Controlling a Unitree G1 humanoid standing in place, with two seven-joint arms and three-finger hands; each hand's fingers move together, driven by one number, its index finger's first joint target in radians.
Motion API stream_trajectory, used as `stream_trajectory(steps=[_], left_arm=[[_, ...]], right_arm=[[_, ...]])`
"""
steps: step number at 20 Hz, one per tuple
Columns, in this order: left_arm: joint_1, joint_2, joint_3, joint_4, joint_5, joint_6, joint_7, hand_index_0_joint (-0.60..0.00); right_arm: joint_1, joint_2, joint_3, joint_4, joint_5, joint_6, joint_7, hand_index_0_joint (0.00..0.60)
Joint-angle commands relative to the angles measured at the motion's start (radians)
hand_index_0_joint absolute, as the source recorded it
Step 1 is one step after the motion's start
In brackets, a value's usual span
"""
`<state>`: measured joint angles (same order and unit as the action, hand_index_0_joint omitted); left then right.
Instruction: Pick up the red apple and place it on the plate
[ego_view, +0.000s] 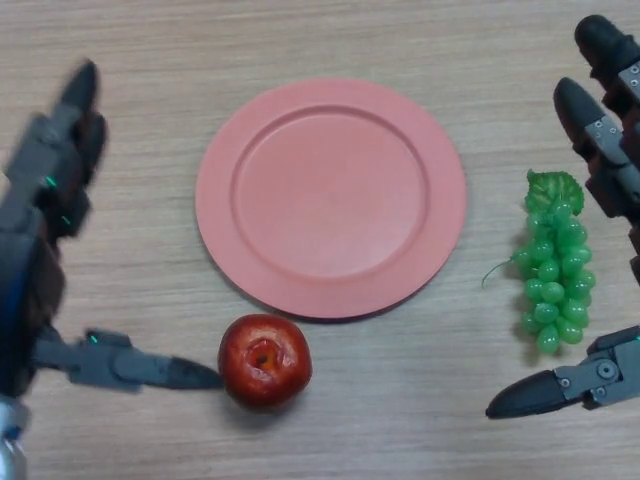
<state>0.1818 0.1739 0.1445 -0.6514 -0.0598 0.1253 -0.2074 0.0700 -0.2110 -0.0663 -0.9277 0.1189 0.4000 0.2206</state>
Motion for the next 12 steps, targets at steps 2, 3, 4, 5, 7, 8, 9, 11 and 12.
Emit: stream_trajectory(steps=[2,3,4,5,7,8,9,11,12], left_arm=[[0.053,0.017,-0.073,0.047,0.041,-0.284,0.129,0.0],[0.068,0.017,-0.11,0.096,0.085,-0.349,0.153,0.0],[0.076,0.016,-0.13,0.128,0.119,-0.385,0.171,0.0],[0.075,0.016,-0.15,0.165,0.149,-0.419,0.193,0.0],[0.063,0.017,-0.166,0.216,0.161,-0.448,0.235,0.0],[0.056,0.016,-0.178,0.21,0.161,-0.433,0.261,0.0],[0.053,0.016,-0.187,0.186,0.169,-0.419,0.269,0.0],[0.057,0.021,-0.199,0.202,0.184,-0.465,0.271,0.0],[0.062,0.021,-0.204,0.233,0.198,-0.49,0.28,0.0]], right_arm=[[-0.021,-0.017,-0.016,-0.022,-0.042,-0.138,-0.039,0.0],[-0.021,-0.017,-0.014,-0.015,-0.046,-0.14,-0.04,0.0],[-0.024,-0.018,-0.012,-0.007,-0.053,-0.147,-0.041,0.0],[-0.024,-0.018,-0.015,0.005,-0.054,-0.156,-0.04,0.0],[-0.024,-0.016,-0.037,0.047,-0.041,-0.192,-0.045,0.0],[-0.034,-0.016,-0.037,0.05,-0.037,-0.184,-0.061,0.0],[-0.043,-0.02,-0.037,0.034,-0.034,-0.162,-0.067,0.0],[-0.05,-0.027,-0.041,0.04,-0.032,-0.169,-0.052,0.0],[-0.049,-0.026,-0.043,0.055,-0.031,-0.185,-0.047,0.0]])
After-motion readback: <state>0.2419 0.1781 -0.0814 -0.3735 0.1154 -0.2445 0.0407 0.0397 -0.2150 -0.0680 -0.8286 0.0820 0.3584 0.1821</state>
